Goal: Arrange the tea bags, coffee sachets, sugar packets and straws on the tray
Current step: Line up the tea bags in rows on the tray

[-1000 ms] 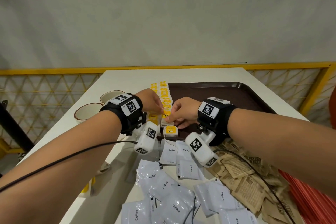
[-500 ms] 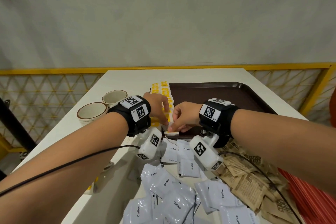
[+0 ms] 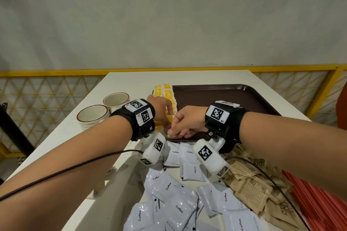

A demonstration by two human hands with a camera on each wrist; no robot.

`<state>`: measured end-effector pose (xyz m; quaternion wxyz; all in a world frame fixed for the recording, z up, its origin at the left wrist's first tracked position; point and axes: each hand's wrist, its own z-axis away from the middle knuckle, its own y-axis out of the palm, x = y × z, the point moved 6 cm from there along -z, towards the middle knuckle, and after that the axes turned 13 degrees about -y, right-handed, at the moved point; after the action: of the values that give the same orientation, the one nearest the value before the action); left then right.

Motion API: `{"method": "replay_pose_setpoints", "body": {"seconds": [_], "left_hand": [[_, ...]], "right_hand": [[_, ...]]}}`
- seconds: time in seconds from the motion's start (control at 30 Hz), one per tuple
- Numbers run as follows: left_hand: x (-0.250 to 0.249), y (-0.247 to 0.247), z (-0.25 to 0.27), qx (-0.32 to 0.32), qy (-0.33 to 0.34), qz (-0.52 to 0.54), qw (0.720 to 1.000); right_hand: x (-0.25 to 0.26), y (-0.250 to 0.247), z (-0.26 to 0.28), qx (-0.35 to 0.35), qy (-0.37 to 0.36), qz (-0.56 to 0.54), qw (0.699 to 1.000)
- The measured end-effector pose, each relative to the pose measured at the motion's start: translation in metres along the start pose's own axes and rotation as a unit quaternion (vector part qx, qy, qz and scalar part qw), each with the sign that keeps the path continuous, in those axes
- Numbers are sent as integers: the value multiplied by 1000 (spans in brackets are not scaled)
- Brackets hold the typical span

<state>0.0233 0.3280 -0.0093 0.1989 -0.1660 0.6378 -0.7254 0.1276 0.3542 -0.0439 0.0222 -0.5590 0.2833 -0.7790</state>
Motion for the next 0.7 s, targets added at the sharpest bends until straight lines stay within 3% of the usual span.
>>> {"method": "replay_pose_setpoints", "body": {"seconds": [0.2,0.43,0.57,0.7], "left_hand": [[1,1,-1,9,-13,-6,1000],[1,3,0,6,-18,-10,1000],[0,3,0,5,-22,-17,1000],[1,3,-1,3,-25,-17,1000]], "right_hand": [[3,1,-2,-68,-28,-2,997],[7,7,-3,-46,-20,-27,998],[14,6,-5,-76,-50,56,994],[16,7,-5,-74,-60,59,994]]}}
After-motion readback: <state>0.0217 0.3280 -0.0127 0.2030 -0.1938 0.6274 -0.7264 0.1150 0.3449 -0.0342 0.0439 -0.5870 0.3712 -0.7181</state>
